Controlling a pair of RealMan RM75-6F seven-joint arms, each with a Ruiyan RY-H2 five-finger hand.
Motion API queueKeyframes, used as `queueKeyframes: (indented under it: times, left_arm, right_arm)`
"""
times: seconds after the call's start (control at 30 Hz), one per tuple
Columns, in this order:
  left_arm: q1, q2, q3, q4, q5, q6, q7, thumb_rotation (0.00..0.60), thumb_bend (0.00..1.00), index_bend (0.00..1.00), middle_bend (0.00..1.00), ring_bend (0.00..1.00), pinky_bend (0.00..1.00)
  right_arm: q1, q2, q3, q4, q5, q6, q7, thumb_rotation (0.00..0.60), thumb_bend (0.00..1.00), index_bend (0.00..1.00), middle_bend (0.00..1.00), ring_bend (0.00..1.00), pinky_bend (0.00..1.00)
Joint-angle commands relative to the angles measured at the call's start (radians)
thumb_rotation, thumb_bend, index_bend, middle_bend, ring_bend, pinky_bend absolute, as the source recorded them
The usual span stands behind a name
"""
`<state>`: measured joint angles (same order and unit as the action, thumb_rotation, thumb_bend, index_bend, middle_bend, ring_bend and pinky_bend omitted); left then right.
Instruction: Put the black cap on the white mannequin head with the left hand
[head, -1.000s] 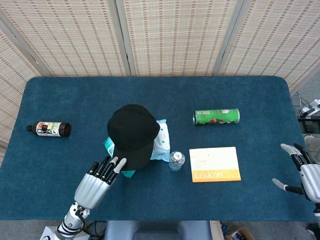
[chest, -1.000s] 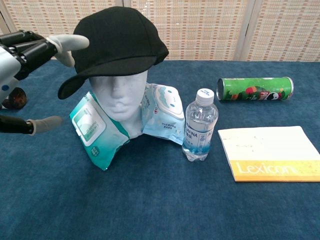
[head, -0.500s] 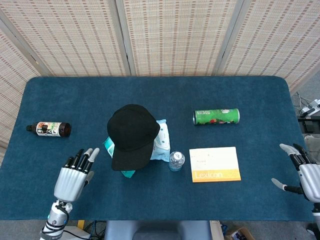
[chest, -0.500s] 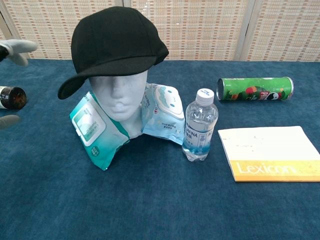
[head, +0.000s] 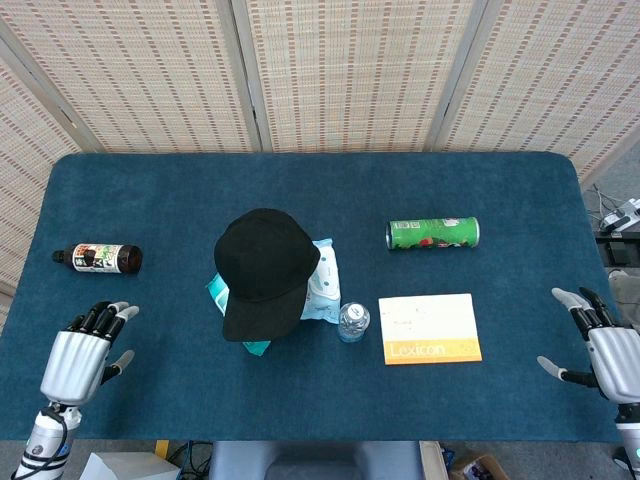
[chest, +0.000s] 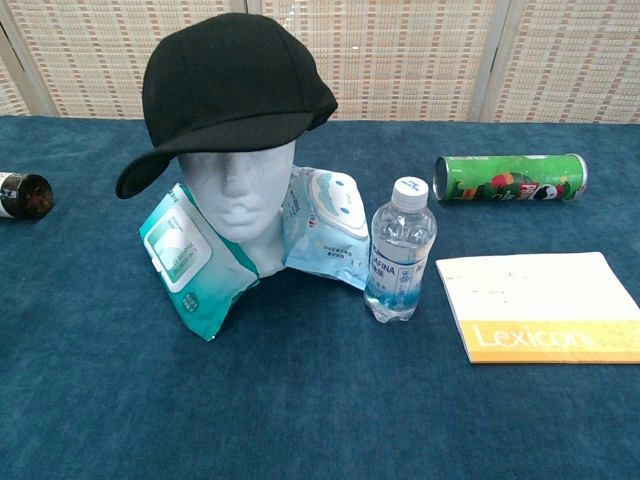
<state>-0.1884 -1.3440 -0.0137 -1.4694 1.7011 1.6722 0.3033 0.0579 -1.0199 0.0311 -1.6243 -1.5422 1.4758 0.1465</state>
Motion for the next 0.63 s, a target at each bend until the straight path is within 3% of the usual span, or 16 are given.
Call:
queueKeyframes:
  times: [0.03,0.2,0.63]
  left_arm:
    - [0.035,0.043,0.009,-0.008,-0.009,0.038,-0.119,0.600,0.02,0.35,0.41,0.30,0.52]
    - [0.058,0.072,0.017,0.007,-0.016,0.051,-0.208,0.600,0.02,0.37,0.42,0.31,0.52]
    - [0.068,0.082,0.000,-0.012,-0.057,0.004,-0.183,0.600,0.02,0.39,0.43,0.31,0.52]
  right_arm:
    - [0.001,-0.007,0.001,-0.008,0.004,-0.001,-0.022,0.600,0.00,0.13,0.20,0.08,0.34]
    - [0.004,-0.016,0.002,-0.017,0.012,-0.010,-0.054,0.600,0.00,0.13,0.20,0.08,0.34]
    - [0.019,-0.011,0.003,-0.015,0.018,-0.039,-0.052,0.600,0.00,0.13,0.20,0.08,0.34]
